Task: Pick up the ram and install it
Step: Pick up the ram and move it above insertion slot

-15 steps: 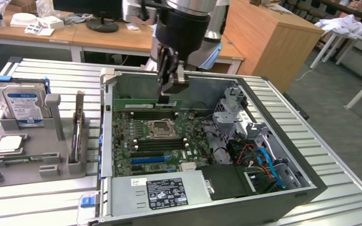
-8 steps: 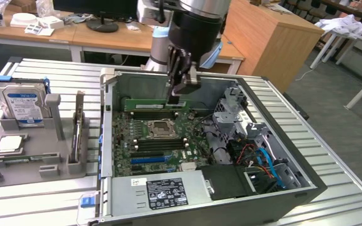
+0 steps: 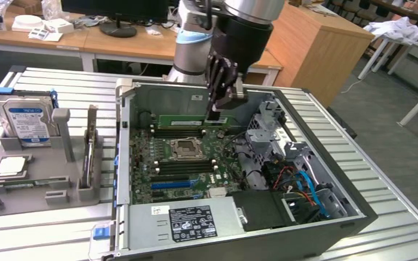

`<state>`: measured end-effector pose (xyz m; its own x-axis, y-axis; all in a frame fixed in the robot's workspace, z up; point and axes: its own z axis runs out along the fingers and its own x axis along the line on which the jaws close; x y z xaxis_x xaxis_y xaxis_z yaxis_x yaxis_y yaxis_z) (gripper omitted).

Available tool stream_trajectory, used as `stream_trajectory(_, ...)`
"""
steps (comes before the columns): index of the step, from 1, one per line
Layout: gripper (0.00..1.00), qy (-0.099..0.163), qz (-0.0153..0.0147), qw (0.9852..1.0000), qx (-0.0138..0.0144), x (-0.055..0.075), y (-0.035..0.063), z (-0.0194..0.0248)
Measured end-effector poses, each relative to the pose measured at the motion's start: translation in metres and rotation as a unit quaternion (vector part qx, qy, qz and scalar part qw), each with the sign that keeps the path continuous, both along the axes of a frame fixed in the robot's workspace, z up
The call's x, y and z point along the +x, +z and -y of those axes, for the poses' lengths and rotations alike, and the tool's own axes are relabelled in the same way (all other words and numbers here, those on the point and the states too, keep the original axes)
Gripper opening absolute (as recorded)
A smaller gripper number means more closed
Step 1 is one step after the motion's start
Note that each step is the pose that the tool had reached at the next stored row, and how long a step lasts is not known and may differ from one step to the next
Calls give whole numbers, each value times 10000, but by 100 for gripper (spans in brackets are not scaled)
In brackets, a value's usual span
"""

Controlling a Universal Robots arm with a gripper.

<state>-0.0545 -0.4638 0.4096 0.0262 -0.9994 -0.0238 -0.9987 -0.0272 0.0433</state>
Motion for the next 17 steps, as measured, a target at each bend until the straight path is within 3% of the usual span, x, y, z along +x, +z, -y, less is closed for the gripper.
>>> stream_trajectory(8, 13, 0, -3, 10000, 0, 192, 0, 2)
stream_trajectory(13, 13, -1, -2, 10000, 0, 206, 0, 1)
stream_trajectory(17, 13, -6, -1, 10000, 1, 206, -2, -51)
